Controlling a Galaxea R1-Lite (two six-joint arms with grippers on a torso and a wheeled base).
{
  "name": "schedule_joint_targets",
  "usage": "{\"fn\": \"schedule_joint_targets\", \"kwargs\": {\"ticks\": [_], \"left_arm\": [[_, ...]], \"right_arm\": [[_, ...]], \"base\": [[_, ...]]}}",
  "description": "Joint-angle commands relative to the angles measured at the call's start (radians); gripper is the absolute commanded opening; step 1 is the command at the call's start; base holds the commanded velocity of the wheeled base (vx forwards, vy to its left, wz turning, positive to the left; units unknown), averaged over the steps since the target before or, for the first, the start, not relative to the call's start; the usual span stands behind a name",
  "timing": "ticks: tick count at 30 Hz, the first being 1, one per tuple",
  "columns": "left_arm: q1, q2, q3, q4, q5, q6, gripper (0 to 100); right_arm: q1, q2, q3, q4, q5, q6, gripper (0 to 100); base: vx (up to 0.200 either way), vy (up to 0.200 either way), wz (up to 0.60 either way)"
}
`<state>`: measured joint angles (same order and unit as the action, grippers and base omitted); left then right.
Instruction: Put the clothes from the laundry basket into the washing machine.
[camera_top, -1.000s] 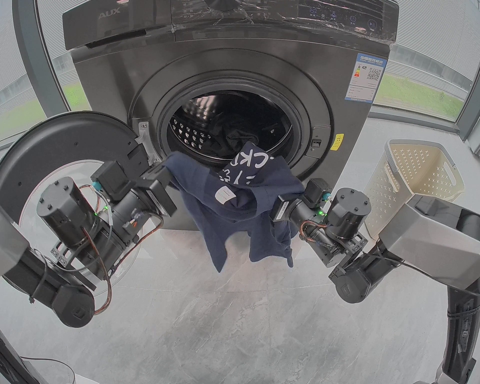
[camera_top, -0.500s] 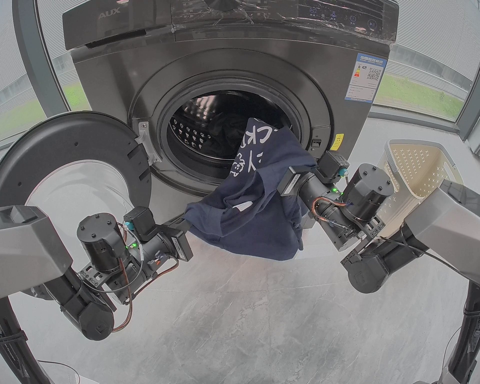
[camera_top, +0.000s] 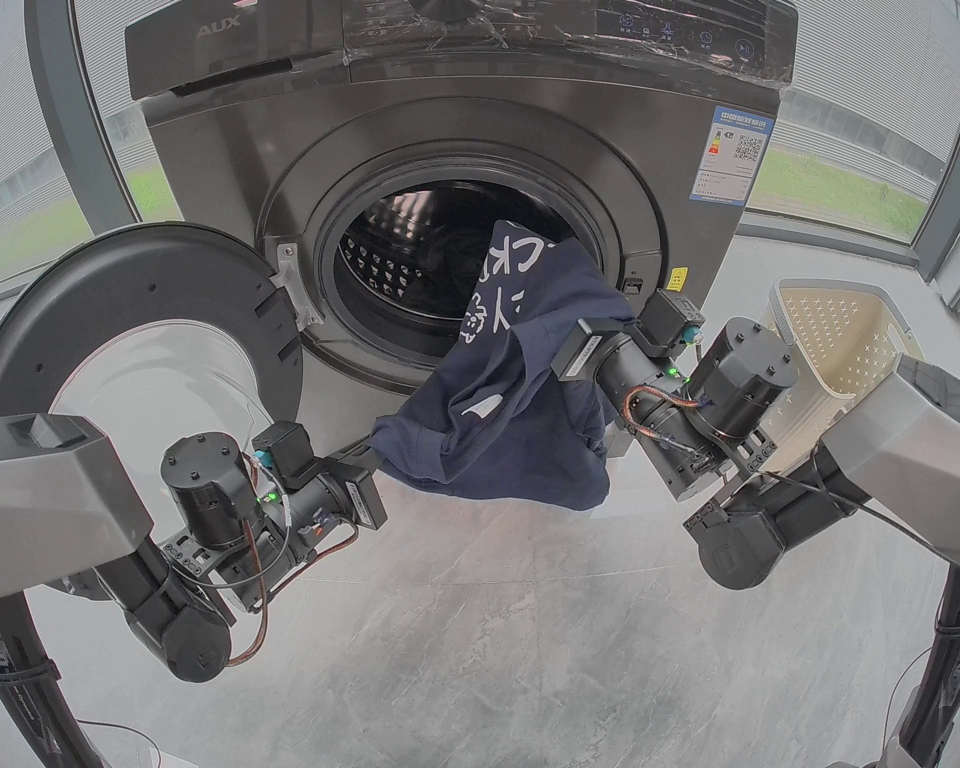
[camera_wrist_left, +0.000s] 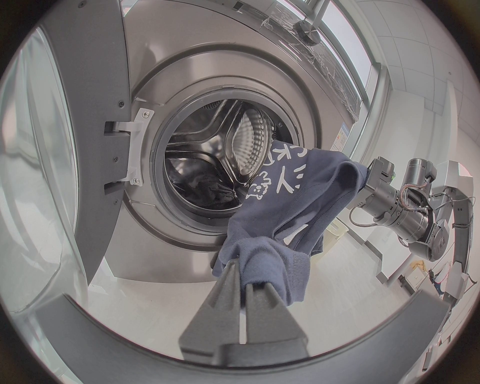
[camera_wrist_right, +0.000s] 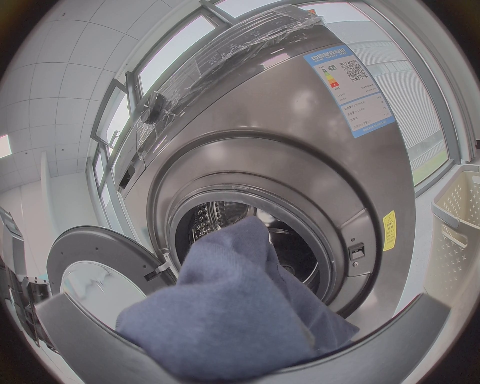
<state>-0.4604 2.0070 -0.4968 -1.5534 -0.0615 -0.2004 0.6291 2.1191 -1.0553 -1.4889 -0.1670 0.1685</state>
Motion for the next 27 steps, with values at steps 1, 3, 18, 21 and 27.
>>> {"fn": "schedule_joint_targets", "kwargs": {"ticks": [1, 3, 18, 21, 27], "left_arm": [[0.0, 0.002, 0.0, -0.005, 0.0, -0.001, 0], [0.0, 0.002, 0.0, -0.005, 0.0, -0.001, 0], [0.0, 0.012, 0.147, -0.004, -0.069, 0.038, 100], [-0.004, 0.018, 0.185, -0.004, -0.112, 0.067, 100], [-0.043, 0.006, 0.27, -0.005, -0.17, 0.118, 100]], "right_arm": [[0.003, -0.005, 0.0, 0.001, 0.0, 0.0, 0], [0.001, -0.005, 0.0, 0.001, 0.0, 0.0, 0], [-0.005, -0.015, 0.012, -0.011, -0.002, 0.002, 0], [-0.008, -0.015, 0.012, -0.011, -0.002, 0.003, 0], [-0.005, -0.027, 0.018, -0.007, -0.002, 0.002, 0]], "base": [[0.0, 0.0, 0.0], [0.0, 0.0, 0.0], [0.0, 0.0, 0.0], [0.0, 0.0, 0.0], [0.0, 0.0, 0.0]]}}
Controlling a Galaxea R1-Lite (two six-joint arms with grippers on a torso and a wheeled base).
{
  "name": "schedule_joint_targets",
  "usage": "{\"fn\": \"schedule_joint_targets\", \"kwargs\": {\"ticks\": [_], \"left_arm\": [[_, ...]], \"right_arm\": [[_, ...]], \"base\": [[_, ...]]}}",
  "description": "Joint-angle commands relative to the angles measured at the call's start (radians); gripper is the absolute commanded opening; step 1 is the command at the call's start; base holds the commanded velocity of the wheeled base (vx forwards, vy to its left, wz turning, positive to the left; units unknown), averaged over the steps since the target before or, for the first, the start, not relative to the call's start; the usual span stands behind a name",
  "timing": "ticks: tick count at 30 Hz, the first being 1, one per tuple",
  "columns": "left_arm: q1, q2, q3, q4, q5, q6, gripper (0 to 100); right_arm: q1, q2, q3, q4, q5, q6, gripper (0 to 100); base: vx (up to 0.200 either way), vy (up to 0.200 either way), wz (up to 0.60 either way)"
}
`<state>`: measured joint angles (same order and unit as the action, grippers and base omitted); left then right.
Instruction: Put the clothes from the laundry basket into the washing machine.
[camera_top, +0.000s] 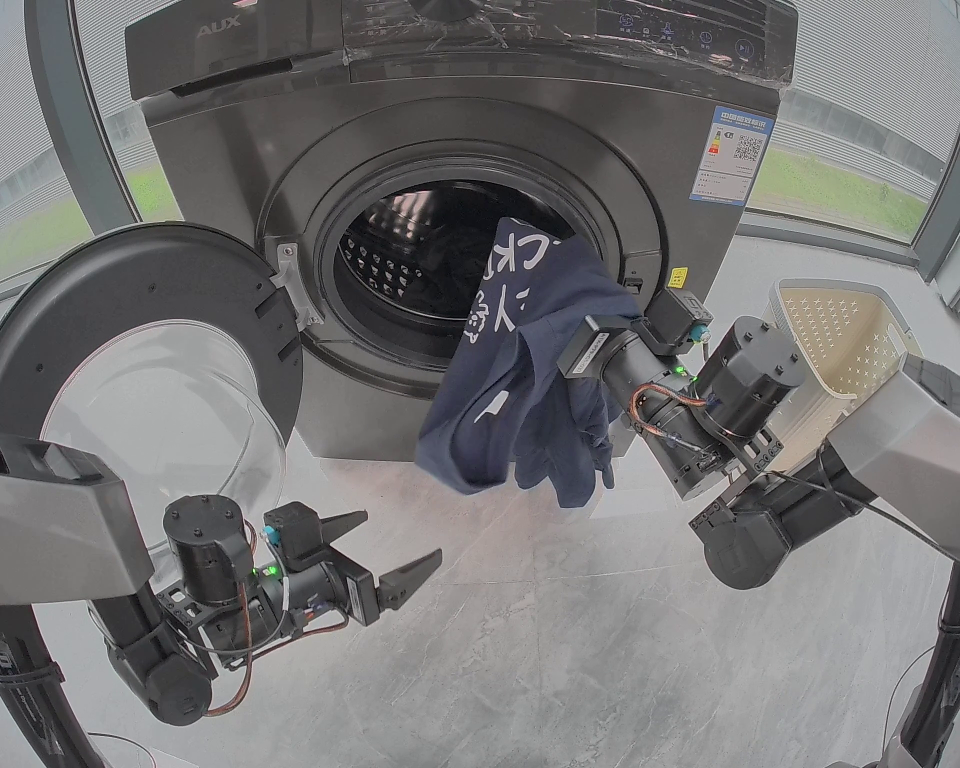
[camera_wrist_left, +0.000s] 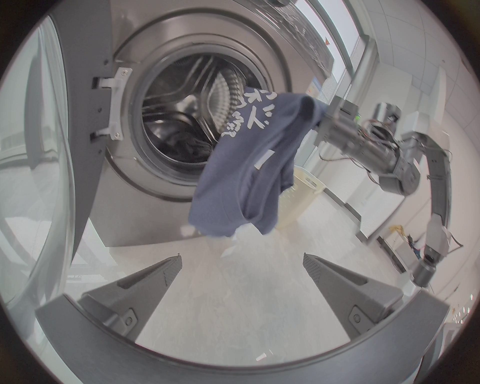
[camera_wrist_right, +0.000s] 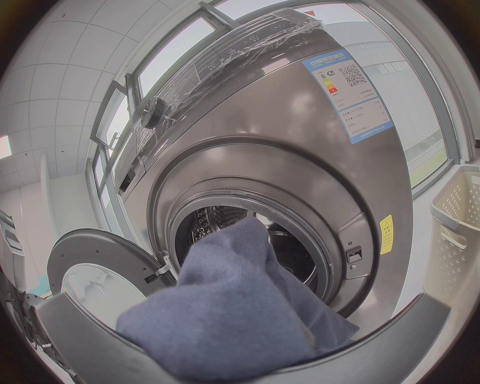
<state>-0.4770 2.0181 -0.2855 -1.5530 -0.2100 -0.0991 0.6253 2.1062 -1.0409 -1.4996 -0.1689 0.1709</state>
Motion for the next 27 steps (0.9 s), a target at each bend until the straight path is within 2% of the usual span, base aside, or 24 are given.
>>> {"fn": "schedule_joint_targets", "kwargs": {"ticks": [1, 3, 6, 13, 23, 27], "left_arm": [[-0.031, -0.007, 0.069, -0.004, -0.04, 0.027, 100], [-0.045, -0.006, 0.051, -0.006, -0.045, 0.035, 100], [-0.055, -0.001, -0.012, -0.006, -0.042, 0.024, 100], [-0.086, 0.067, -0.314, -0.004, 0.023, -0.007, 100], [-0.12, 0.189, -0.462, -0.004, 0.024, -0.011, 100], [-0.146, 0.205, -0.512, -0.004, 0.026, -0.022, 100]], "right_arm": [[-0.001, -0.014, 0.004, 0.004, -0.001, 0.001, 0], [0.002, -0.015, 0.007, 0.004, -0.001, 0.001, 0], [0.007, -0.015, 0.016, 0.004, -0.001, 0.001, 0], [0.05, -0.005, 0.028, 0.002, -0.006, 0.002, 0], [0.073, -0.002, 0.033, 0.002, -0.009, 0.004, 0], [0.083, 0.002, 0.03, 0.002, -0.015, 0.006, 0]], "base": [[0.0, 0.0, 0.0], [0.0, 0.0, 0.0], [0.0, 0.0, 0.0], [0.0, 0.0, 0.0], [0.0, 0.0, 0.0], [0.0, 0.0, 0.0]]}}
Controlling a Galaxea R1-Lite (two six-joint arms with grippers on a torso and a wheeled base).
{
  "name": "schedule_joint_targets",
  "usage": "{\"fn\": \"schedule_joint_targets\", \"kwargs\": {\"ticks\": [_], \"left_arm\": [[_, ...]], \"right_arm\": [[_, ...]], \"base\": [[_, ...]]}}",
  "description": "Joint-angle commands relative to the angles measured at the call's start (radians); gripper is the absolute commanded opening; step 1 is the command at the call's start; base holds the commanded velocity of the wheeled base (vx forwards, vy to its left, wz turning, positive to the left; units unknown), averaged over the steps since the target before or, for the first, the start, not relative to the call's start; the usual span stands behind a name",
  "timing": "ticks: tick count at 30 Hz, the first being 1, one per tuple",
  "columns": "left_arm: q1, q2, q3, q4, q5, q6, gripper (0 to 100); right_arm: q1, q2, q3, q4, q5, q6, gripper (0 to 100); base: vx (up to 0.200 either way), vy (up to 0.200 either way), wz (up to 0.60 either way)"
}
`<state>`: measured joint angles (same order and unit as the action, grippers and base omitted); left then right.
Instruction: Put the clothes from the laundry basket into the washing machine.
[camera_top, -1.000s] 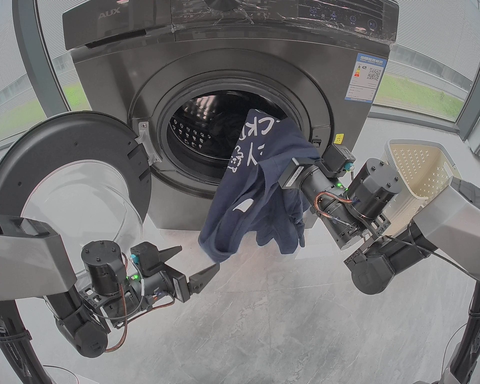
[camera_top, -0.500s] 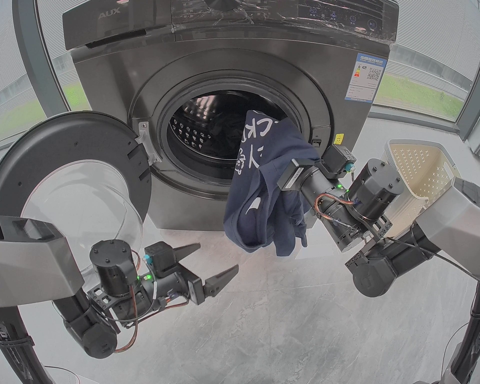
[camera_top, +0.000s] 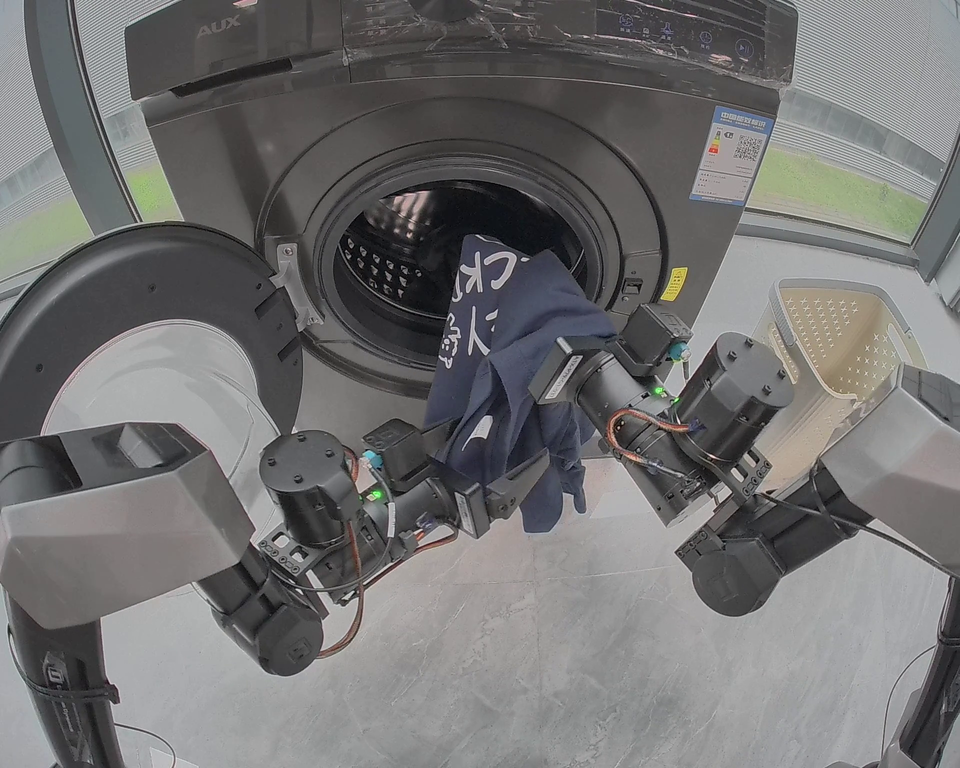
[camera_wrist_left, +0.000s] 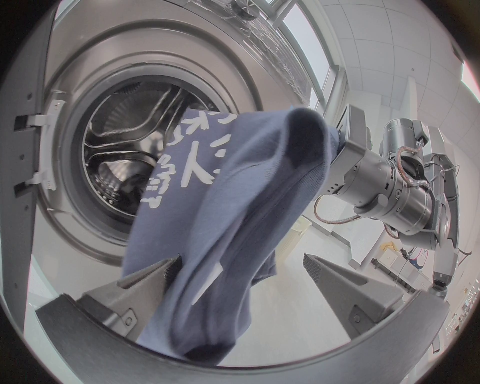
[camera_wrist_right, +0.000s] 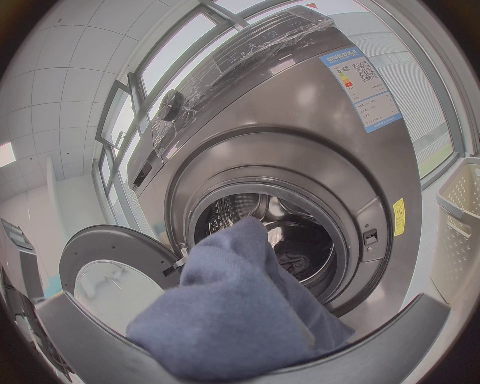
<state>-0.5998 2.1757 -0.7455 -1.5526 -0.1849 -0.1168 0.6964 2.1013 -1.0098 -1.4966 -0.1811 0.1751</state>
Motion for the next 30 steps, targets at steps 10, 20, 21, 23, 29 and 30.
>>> {"fn": "schedule_joint_targets", "kwargs": {"ticks": [10, 20, 21, 23, 29, 30], "left_arm": [[-0.049, 0.156, -0.169, 0.002, 0.025, 0.009, 100], [-0.035, 0.242, -0.319, 0.0, 0.125, 0.011, 100], [-0.037, 0.243, -0.322, 0.0, 0.128, 0.011, 100], [-0.037, 0.251, -0.33, 0.002, 0.143, 0.009, 100], [-0.031, 0.262, -0.344, -0.001, 0.179, 0.009, 0], [-0.026, 0.262, -0.344, -0.001, 0.179, 0.009, 0]], "right_arm": [[0.051, 0.013, 0.0, -0.001, -0.021, 0.011, 0], [0.075, 0.011, 0.014, -0.005, -0.029, 0.021, 0], [0.077, 0.013, 0.014, -0.005, -0.029, 0.021, 0], [0.077, 0.013, 0.014, -0.005, -0.029, 0.023, 0], [0.075, 0.008, 0.014, -0.005, -0.035, 0.023, 0], [0.072, 0.006, 0.014, -0.005, -0.037, 0.023, 0]], "base": [[0.0, 0.0, 0.0], [0.0, 0.0, 0.0], [0.0, 0.0, 0.0], [0.0, 0.0, 0.0], [0.0, 0.0, 0.0], [0.0, 0.0, 0.0]]}}
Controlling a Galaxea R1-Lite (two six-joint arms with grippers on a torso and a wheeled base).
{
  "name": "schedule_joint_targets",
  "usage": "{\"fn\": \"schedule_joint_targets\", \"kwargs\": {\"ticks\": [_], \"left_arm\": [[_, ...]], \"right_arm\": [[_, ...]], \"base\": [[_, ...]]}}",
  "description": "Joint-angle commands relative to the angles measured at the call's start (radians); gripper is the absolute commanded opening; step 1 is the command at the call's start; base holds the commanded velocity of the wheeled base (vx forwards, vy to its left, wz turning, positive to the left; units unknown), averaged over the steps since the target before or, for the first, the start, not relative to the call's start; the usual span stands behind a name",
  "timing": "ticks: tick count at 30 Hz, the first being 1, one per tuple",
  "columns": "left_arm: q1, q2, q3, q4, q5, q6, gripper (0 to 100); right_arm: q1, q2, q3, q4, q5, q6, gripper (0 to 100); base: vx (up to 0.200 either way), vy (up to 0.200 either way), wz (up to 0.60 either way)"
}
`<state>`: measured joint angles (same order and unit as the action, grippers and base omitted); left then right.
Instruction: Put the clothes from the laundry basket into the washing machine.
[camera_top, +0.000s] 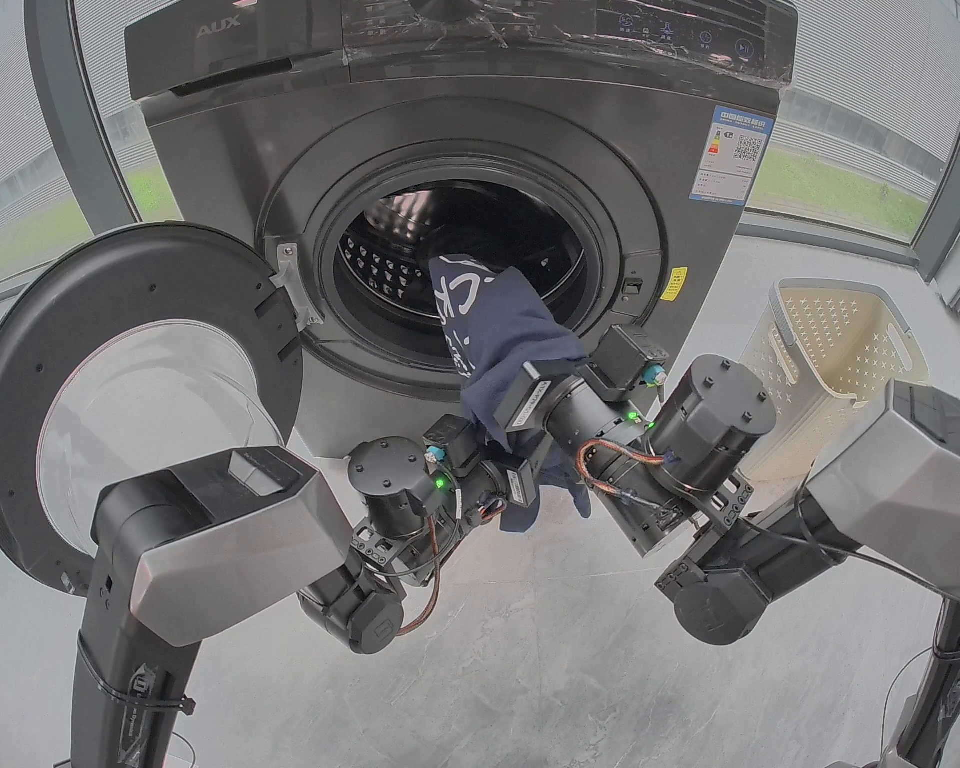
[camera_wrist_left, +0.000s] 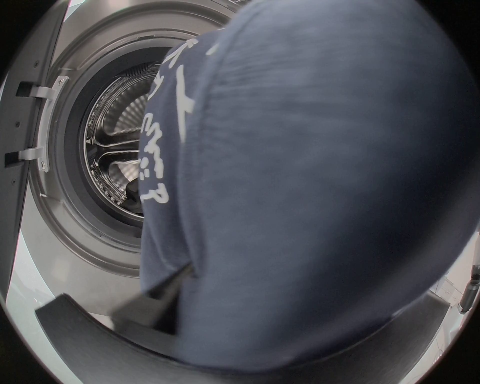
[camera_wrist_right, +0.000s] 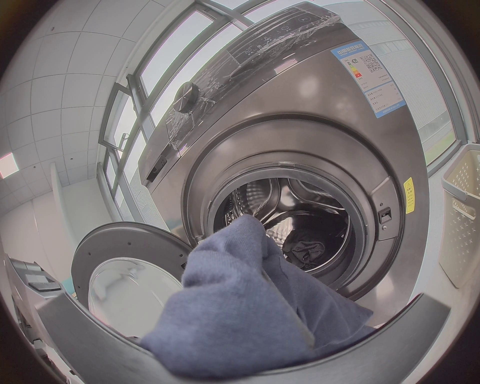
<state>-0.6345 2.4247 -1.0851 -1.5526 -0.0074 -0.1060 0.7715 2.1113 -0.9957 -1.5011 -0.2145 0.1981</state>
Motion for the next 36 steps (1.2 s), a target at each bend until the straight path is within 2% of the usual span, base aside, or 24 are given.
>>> {"fn": "schedule_joint_targets", "kwargs": {"ticks": [1, 7, 12, 17, 22, 30, 35, 36], "left_arm": [[0.013, 0.013, -0.004, -0.001, 0.004, -0.001, 0], [0.045, -0.007, -0.012, -0.001, 0.035, -0.001, 0], [0.101, -0.079, -0.001, -0.001, 0.06, -0.003, 0], [0.105, -0.162, 0.034, 0.0, 0.061, -0.009, 0], [0.096, -0.231, 0.094, 0.0, 0.061, -0.015, 0], [0.091, -0.288, 0.156, -0.003, 0.061, -0.051, 0], [0.091, -0.32, 0.186, -0.003, 0.066, -0.052, 0], [0.091, -0.331, 0.197, -0.003, 0.07, -0.052, 0]], "right_arm": [[-0.006, -0.005, 0.0, -0.001, -0.003, 0.003, 0], [-0.029, -0.034, 0.032, -0.004, -0.005, 0.009, 0], [-0.095, -0.057, 0.1, -0.005, -0.005, 0.026, 0], [-0.121, -0.05, 0.137, 0.002, -0.006, 0.037, 0], [-0.118, -0.022, 0.144, 0.004, -0.019, 0.044, 0], [-0.098, 0.012, 0.137, -0.004, -0.026, 0.044, 0], [-0.095, 0.001, 0.155, -0.004, -0.026, 0.038, 0], [-0.092, -0.004, 0.161, -0.004, -0.026, 0.04, 100]], "base": [[0.0, 0.0, 0.0], [0.0, 0.0, 0.0], [0.0, 0.0, 0.0], [0.0, 0.0, 0.0], [0.0, 0.0, 0.0], [0.0, 0.0, 0.0], [0.0, 0.0, 0.0], [0.0, 0.0, 0.0]]}}
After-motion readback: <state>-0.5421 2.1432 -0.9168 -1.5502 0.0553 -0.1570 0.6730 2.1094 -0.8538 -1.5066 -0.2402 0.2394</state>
